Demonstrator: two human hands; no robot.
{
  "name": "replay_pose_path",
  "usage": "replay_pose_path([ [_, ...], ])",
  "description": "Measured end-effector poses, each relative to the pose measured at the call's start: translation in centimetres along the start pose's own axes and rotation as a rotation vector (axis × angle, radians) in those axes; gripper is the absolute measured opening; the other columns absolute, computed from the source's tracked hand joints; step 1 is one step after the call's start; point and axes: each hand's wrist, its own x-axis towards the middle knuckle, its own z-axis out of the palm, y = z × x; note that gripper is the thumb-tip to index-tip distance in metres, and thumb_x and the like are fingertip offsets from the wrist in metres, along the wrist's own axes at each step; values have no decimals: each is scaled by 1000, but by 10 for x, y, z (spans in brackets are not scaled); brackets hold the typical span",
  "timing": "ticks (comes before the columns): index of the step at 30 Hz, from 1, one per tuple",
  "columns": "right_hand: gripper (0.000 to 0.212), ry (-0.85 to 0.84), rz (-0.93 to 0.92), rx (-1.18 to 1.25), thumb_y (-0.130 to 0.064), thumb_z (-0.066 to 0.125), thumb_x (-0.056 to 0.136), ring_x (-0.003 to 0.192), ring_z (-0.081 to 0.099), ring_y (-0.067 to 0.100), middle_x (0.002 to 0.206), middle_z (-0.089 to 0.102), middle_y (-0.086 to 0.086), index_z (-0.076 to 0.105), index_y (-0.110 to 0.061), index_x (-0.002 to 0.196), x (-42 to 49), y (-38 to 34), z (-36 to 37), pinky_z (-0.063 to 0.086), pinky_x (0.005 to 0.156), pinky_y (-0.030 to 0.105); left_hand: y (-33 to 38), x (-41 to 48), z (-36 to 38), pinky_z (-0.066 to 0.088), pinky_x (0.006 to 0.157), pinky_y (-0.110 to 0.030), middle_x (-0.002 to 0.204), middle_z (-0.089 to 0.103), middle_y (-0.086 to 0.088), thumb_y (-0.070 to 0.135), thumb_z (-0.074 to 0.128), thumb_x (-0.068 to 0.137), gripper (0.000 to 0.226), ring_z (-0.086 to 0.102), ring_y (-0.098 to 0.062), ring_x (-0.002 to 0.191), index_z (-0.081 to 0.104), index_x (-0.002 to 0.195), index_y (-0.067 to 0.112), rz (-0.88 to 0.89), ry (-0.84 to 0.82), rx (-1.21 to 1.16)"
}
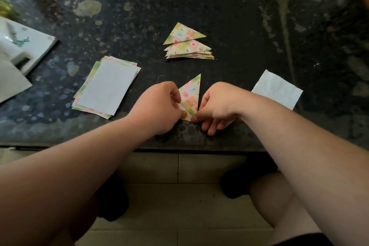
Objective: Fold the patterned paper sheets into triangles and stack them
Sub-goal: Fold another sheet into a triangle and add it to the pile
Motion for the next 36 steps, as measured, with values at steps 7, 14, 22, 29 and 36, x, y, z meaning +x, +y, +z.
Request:
replay_pose_path([
  [7,8,-12,-8,7,-17,73,95,60,75,14,73,78,5,68,-11,93,1,1,0,56,59,25,1,0,0,39,58,-22,78,68,10,27,87,79,33,61,-5,73,55,86,29,-5,-6,0],
  [14,5,-61,-8,57,-12,71,95,71,78,18,79,79,9,70,-8,98,-1,5,-7,58,62,26,0,-1,0,39,59,-22,80,66,10,27,86,79,31,60,-6,74,56,85,29,14,5,11],
  [22,23,2,14,14,-31,76,93,61,74,15,73,78,5,70,-9,99,2,-1,2,54,57,25,-2,-2,0,40,58,-21,79,63,14,28,84,82,20,58,-4,74,64,76,30,36,5,43],
  [29,22,1,7,3,-31,75,94,61,74,15,73,78,4,68,-10,96,1,0,1,54,57,25,1,-8,-8,40,56,-20,76,62,13,40,84,80,16,57,-4,71,72,82,29,16,-36,124],
  [36,23,1,7,7,-32,76,93,64,76,17,75,78,6,69,-10,97,2,0,2,56,60,26,12,0,-8,46,56,-28,66,70,3,41,82,81,29,65,-15,66,66,73,18,-109,-158,150],
])
